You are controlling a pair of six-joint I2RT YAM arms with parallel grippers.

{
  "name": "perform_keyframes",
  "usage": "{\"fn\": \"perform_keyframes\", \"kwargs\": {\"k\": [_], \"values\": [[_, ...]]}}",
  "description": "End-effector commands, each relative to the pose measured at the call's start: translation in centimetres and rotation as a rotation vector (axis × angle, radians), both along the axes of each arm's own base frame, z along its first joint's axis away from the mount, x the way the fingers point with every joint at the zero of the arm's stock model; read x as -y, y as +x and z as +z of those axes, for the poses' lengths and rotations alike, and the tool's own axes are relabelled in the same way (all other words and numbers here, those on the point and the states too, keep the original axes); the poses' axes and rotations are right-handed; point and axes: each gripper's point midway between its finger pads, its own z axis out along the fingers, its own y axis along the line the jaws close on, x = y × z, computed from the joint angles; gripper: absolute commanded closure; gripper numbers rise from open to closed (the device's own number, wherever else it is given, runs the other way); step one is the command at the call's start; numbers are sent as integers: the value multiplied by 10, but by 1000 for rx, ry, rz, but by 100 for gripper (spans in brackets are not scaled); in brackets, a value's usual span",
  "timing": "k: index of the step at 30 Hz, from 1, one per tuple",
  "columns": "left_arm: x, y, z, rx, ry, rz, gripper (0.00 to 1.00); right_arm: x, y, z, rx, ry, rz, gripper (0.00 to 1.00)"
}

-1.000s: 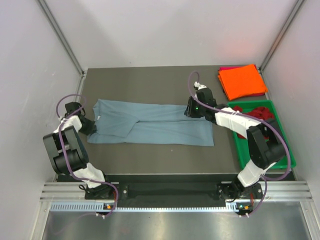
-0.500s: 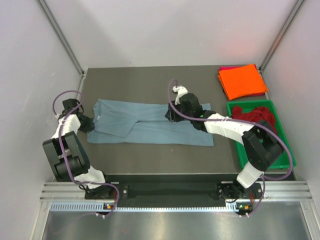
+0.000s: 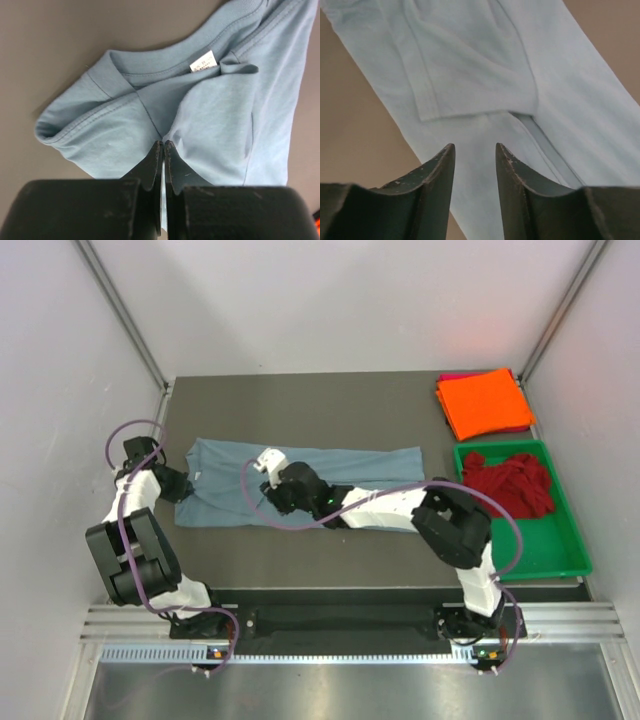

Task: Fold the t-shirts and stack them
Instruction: Fold the tshirt

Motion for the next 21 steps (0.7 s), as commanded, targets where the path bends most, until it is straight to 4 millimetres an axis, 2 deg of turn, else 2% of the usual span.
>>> {"fn": "perform_keyframes", "kwargs": {"k": [1, 3, 8, 10, 15, 21], "values": [[5, 12, 7, 48, -30, -18, 100, -33, 6, 21, 138, -11, 29, 62], [5, 17, 5, 54, -35, -25, 100, -47, 4, 25, 169, -17, 61, 64], [7, 27, -2, 55, -72, -35, 100, -74, -2, 14, 180, -45, 118, 64], [5, 31, 0, 55, -71, -35, 100, -80, -6, 6, 170, -55, 132, 64], [0, 43, 11, 84, -64, -18, 100, -95, -17, 1, 155, -45, 174, 64], [-1, 52, 13, 93, -79, -11, 100, -103, -30, -11, 117, -44, 204, 64]]}}
